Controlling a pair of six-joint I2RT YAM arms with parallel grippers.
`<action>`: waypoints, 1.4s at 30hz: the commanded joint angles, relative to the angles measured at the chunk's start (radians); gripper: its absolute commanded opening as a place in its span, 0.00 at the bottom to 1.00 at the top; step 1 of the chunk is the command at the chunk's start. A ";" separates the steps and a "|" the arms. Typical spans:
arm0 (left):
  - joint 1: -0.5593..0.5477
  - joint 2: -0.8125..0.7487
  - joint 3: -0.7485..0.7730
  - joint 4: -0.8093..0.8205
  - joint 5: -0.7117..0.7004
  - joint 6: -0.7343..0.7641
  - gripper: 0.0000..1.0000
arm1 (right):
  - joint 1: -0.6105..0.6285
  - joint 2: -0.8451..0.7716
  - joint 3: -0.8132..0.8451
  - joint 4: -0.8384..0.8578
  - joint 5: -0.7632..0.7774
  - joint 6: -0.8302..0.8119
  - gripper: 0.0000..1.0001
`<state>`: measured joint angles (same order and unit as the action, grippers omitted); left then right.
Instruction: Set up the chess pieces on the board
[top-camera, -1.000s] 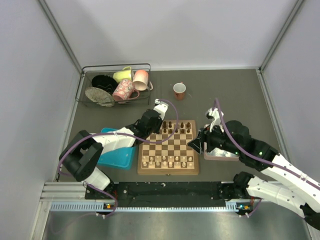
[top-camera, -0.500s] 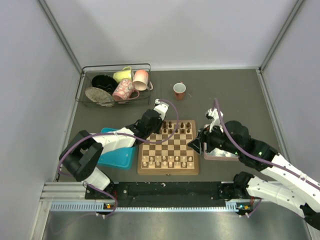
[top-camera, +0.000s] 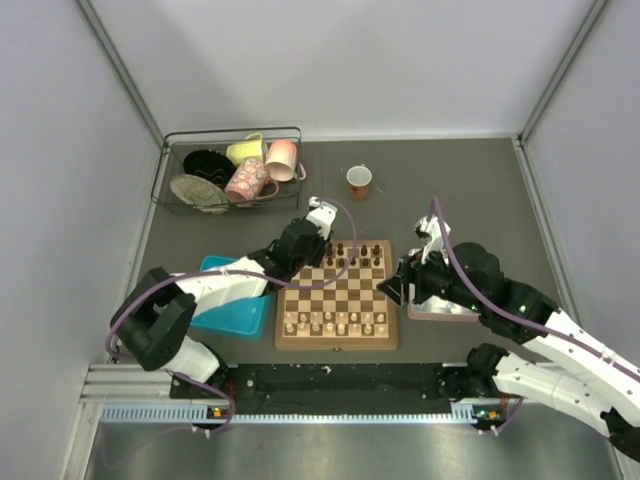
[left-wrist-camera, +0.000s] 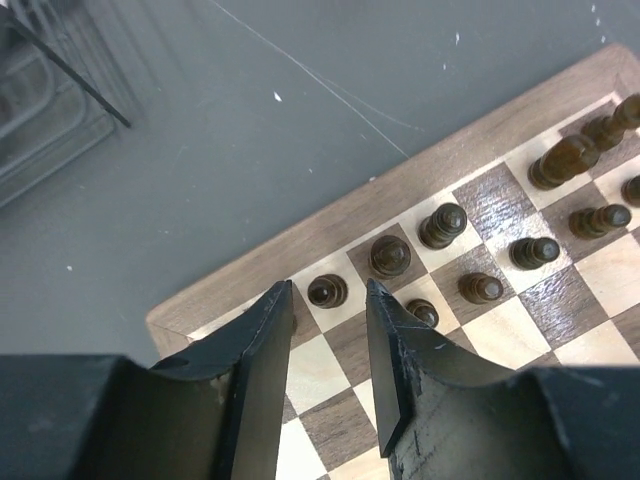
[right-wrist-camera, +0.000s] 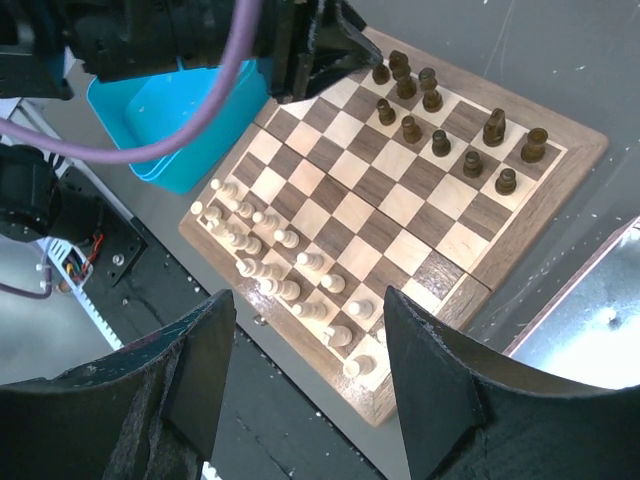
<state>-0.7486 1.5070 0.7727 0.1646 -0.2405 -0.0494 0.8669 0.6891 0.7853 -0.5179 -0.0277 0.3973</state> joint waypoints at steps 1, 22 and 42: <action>-0.006 -0.099 0.022 0.013 -0.045 0.011 0.41 | -0.019 -0.013 0.038 0.022 0.069 0.018 0.61; -0.028 -0.550 -0.104 -0.125 0.003 -0.130 0.42 | -0.637 0.411 0.109 -0.163 0.256 0.184 0.47; -0.028 -0.686 -0.222 -0.142 -0.022 -0.165 0.43 | -0.709 0.668 0.071 -0.037 0.298 0.163 0.37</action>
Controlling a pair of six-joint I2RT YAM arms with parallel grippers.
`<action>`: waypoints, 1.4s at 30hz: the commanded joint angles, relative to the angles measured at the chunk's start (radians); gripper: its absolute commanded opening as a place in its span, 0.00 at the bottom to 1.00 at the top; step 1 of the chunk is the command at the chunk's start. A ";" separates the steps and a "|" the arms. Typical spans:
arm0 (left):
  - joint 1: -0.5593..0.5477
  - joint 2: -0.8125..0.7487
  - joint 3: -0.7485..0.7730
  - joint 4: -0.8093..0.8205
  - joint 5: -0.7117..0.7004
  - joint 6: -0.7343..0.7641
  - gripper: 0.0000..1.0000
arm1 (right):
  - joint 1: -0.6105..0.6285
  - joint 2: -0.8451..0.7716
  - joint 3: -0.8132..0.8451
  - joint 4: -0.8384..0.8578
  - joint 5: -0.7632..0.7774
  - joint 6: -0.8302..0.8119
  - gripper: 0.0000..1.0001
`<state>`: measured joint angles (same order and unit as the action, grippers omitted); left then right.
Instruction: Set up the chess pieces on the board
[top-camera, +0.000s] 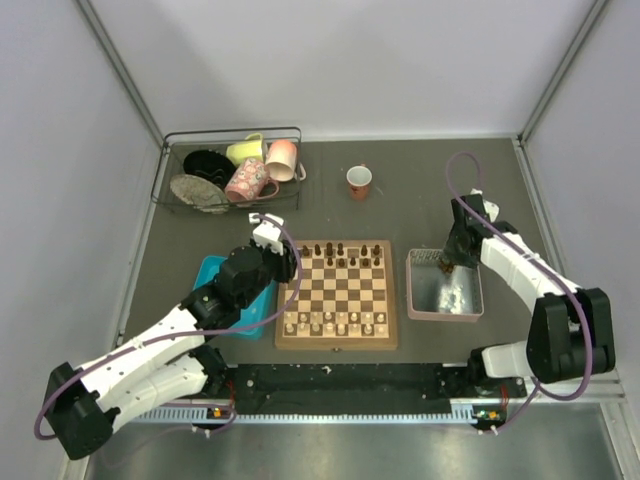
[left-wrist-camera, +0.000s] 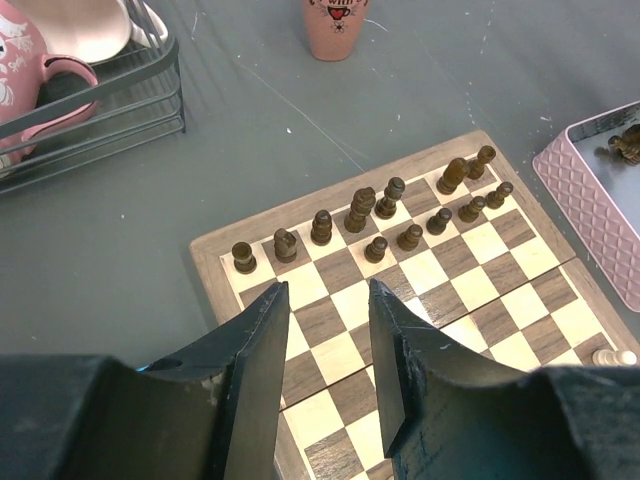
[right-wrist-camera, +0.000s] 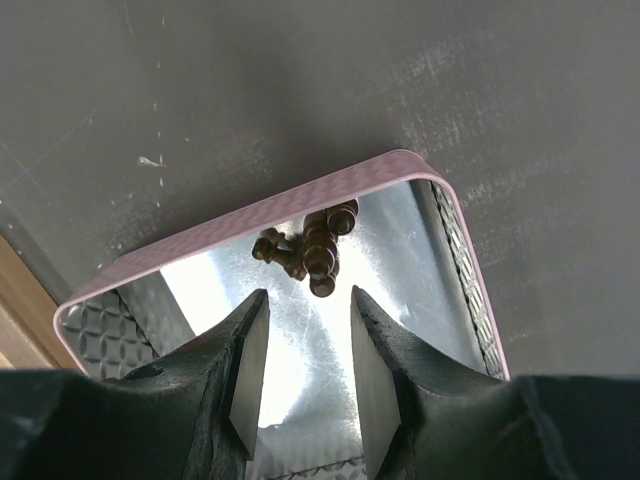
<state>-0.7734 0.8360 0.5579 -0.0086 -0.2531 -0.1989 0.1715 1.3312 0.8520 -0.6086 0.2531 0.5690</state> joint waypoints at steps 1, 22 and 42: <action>-0.003 -0.017 -0.009 0.032 -0.008 -0.016 0.43 | -0.017 0.039 0.002 0.059 0.015 -0.009 0.37; -0.003 -0.018 -0.023 0.029 -0.005 -0.024 0.42 | -0.046 0.089 -0.060 0.135 -0.034 -0.027 0.26; -0.004 -0.021 -0.032 0.029 -0.003 -0.031 0.42 | -0.047 0.024 -0.079 0.121 -0.055 -0.049 0.04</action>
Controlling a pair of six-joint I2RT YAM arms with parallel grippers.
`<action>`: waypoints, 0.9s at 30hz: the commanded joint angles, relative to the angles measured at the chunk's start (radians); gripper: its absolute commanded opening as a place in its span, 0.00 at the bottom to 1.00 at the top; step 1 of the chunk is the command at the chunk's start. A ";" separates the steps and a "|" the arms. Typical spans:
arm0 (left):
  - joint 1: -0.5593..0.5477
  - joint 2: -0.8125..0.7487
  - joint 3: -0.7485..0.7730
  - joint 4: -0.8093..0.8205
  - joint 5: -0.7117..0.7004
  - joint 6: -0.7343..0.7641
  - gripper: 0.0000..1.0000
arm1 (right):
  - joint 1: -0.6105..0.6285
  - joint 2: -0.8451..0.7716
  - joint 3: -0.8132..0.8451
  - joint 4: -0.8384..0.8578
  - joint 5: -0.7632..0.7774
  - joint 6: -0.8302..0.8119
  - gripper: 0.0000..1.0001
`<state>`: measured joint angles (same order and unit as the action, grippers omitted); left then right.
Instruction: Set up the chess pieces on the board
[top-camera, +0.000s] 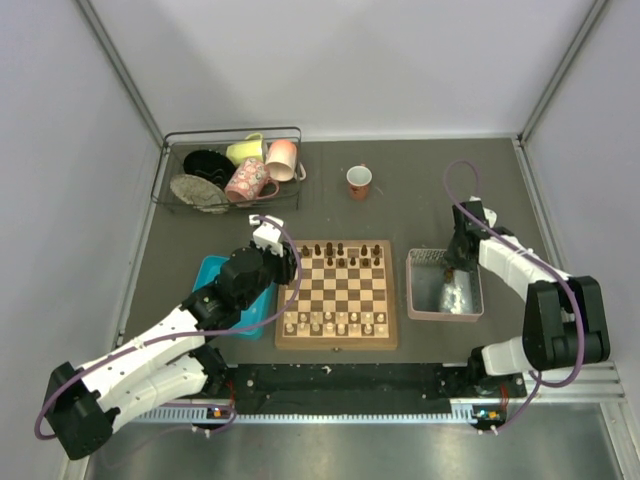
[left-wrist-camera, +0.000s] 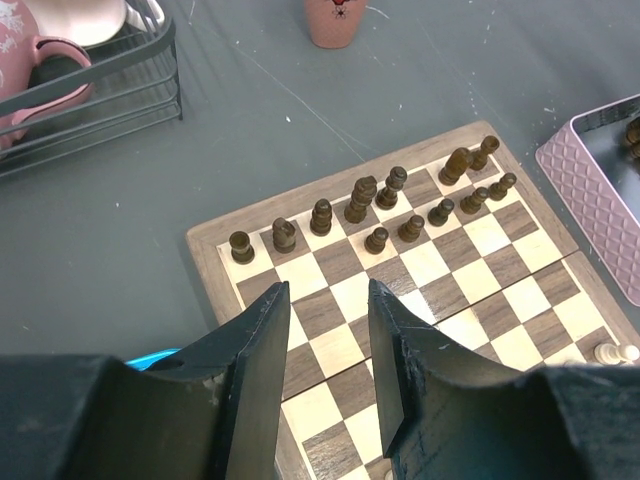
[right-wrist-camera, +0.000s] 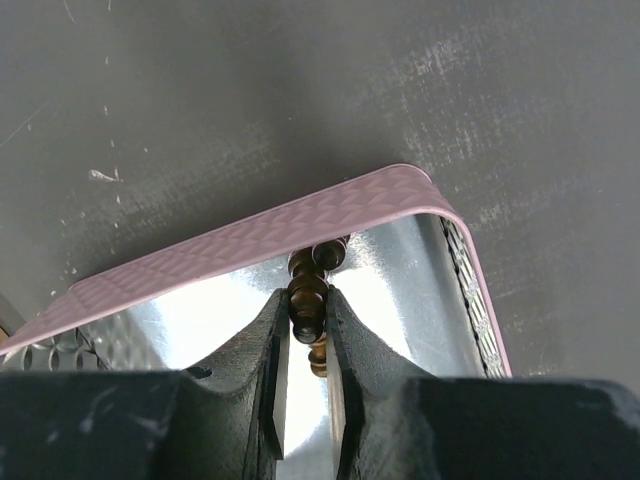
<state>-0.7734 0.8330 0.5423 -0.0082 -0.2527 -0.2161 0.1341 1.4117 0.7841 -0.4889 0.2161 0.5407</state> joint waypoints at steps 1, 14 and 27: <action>-0.003 -0.018 -0.016 0.028 -0.003 -0.012 0.42 | -0.008 -0.068 -0.013 -0.008 -0.027 -0.027 0.03; -0.003 -0.017 -0.021 0.034 0.020 -0.026 0.42 | -0.010 -0.232 -0.009 -0.069 -0.132 -0.093 0.00; -0.003 -0.060 -0.087 0.063 0.017 -0.049 0.42 | -0.008 -0.315 0.035 -0.102 -0.265 -0.114 0.00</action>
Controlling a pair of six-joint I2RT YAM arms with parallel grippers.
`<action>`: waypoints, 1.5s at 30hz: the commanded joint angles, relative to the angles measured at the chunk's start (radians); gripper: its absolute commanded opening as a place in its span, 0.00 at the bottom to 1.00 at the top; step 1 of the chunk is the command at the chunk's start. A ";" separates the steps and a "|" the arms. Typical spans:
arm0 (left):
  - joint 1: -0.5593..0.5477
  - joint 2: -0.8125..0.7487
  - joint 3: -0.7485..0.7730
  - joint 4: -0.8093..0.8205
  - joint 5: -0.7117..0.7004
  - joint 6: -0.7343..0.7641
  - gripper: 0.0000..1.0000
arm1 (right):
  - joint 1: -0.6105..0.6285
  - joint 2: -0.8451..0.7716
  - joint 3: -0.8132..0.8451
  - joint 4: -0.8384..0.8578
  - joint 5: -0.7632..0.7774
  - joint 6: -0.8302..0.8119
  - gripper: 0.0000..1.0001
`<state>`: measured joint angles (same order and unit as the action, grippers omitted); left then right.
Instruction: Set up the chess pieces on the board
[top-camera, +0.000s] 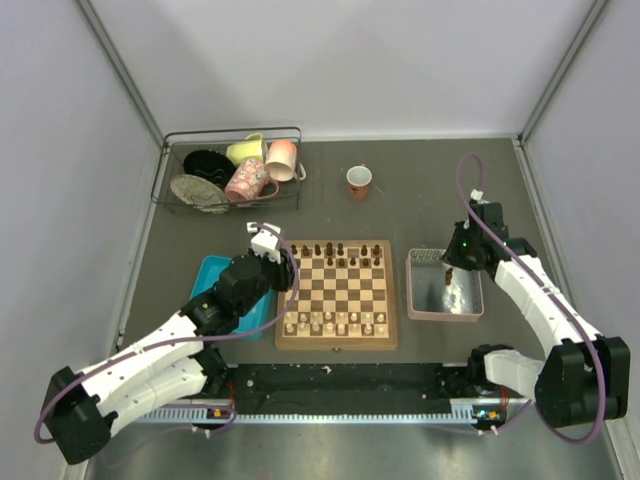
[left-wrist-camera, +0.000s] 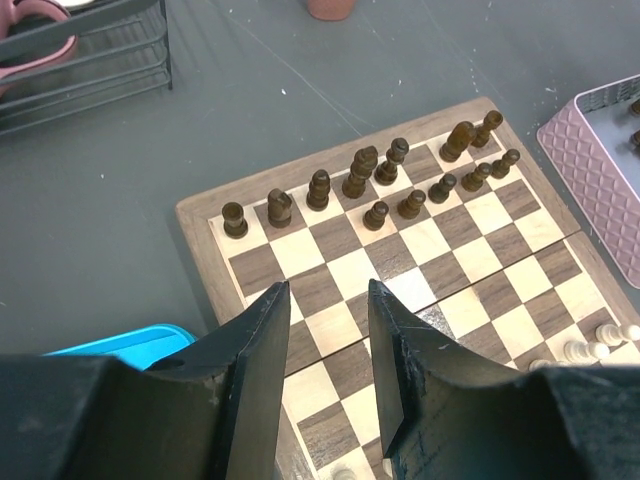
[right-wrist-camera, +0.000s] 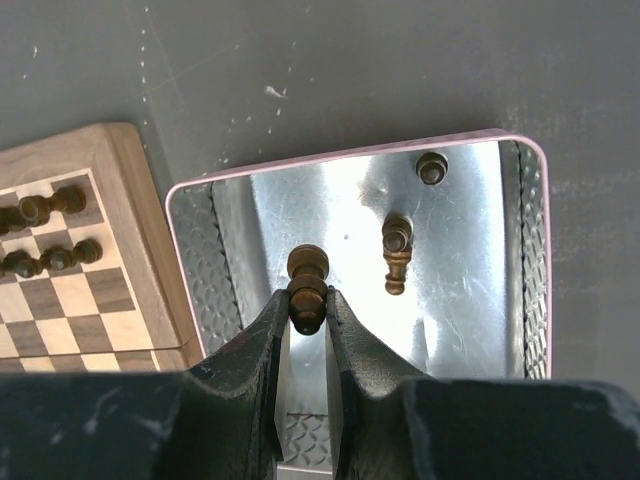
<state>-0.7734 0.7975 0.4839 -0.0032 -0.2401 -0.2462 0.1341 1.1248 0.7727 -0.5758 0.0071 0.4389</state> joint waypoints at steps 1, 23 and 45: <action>-0.003 -0.027 -0.033 0.065 0.002 -0.019 0.42 | -0.008 -0.026 0.062 -0.025 -0.073 -0.011 0.00; -0.003 -0.087 -0.157 0.089 -0.068 -0.034 0.42 | 0.576 0.256 0.306 -0.113 0.103 0.018 0.00; -0.004 -0.123 -0.226 0.151 -0.093 -0.050 0.44 | 0.688 0.446 0.264 -0.050 0.229 0.107 0.06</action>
<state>-0.7734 0.6872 0.2668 0.0879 -0.3168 -0.2874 0.8154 1.5539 1.0462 -0.6685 0.2157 0.5262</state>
